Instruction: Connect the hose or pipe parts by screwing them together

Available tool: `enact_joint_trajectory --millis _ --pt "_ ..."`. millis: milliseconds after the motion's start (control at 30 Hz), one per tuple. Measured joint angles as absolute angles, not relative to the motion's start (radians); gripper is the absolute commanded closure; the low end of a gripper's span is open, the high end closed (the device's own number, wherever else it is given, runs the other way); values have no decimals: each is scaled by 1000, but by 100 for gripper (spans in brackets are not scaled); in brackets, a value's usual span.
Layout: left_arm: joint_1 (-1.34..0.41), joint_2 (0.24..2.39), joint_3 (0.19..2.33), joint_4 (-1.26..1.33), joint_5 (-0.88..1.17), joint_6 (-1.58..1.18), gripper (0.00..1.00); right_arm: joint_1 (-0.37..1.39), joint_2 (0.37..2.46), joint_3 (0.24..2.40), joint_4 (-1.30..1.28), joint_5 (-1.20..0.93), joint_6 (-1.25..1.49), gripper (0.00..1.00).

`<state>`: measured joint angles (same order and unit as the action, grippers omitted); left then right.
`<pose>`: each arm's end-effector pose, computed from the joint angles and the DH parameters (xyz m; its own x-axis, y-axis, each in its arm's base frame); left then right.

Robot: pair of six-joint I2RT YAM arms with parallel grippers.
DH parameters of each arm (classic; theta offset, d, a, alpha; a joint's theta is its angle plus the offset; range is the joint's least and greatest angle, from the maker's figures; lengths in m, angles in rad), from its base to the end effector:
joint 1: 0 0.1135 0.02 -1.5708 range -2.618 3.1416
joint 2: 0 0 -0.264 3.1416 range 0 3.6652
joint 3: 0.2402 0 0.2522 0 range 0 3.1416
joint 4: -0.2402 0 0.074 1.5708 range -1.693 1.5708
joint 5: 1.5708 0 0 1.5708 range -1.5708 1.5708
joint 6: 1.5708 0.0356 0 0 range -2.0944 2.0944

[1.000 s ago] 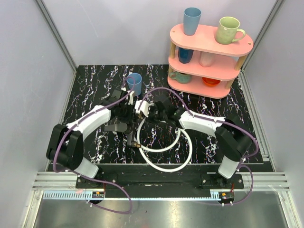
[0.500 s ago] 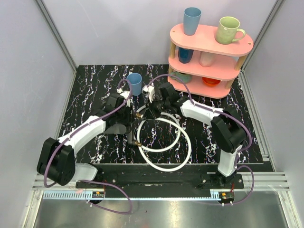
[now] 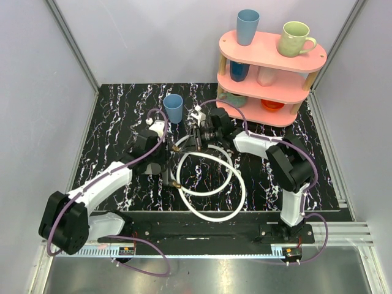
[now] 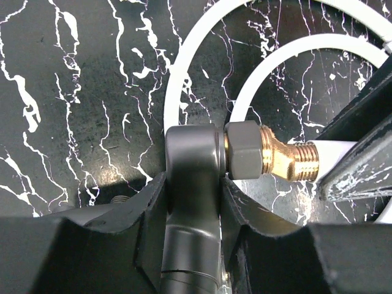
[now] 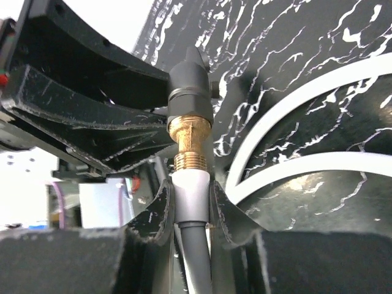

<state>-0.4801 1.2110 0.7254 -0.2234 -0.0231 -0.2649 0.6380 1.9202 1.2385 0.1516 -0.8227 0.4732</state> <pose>0.2264 -0.1170 0.2280 -0.6741 0.0560 -0.7365 0.2795 0.9423 -0.1842 0.3244 0.2730 0.2041 -0.7777 -0.1907 -0.5991 -0.6277 0.2884 0.7231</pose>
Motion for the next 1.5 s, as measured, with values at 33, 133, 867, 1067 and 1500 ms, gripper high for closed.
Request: enact_joint_trajectory --millis 33,133,867,1067,1500 --pt "-483 1196 710 -209 -31 -268 100 636 1922 1227 184 -828 517 100" --pt "-485 1138 640 -139 -54 -287 100 634 1930 1170 334 -837 695 100" --pt "-511 1248 845 -313 -3 -335 100 625 1679 1176 158 -463 407 9" --pt "-400 1327 922 -451 81 -338 100 647 1530 1179 70 -352 -22 8" --pt "-294 1475 1042 -618 247 -270 100 1034 1469 878 207 30 -1069 12"
